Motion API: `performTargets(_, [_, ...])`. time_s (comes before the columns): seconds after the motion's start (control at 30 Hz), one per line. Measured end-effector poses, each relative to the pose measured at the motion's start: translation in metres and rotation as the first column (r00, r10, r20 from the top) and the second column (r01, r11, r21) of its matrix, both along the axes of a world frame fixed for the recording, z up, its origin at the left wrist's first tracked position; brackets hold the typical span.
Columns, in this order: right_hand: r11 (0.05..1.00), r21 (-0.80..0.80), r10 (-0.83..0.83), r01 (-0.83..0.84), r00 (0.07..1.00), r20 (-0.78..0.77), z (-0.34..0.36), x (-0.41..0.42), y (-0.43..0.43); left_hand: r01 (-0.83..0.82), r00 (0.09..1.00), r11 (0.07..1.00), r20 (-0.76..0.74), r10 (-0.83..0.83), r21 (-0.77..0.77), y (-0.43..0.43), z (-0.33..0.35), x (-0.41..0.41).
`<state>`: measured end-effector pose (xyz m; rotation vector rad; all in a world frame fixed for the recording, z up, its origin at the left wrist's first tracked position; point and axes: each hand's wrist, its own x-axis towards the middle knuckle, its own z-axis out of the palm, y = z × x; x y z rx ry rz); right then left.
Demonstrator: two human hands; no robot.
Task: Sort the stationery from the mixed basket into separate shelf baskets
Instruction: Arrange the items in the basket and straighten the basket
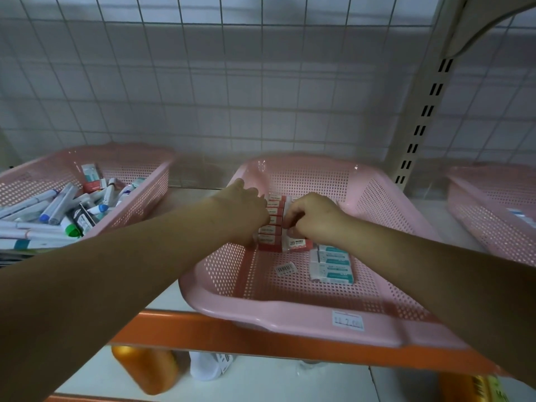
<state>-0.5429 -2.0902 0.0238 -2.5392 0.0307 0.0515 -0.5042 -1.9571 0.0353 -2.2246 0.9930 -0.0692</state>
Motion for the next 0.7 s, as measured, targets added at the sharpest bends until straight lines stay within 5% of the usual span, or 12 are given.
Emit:
performTargets(0.3, [0.919, -0.373, 0.094, -0.125, 0.99, -0.1, 0.0019, -0.0071, -0.0052, 0.008, 1.0, 1.0, -0.013, -0.008, -0.015, 0.001, -0.0022, 0.0038])
performTargets(0.7, [0.943, -0.322, 0.068, -0.083, 0.996, -0.055, 0.004, -0.0063, -0.0044, 0.011, 1.0, 1.0, -0.016, -0.011, -0.023, 0.0008, 0.0003, 0.0])
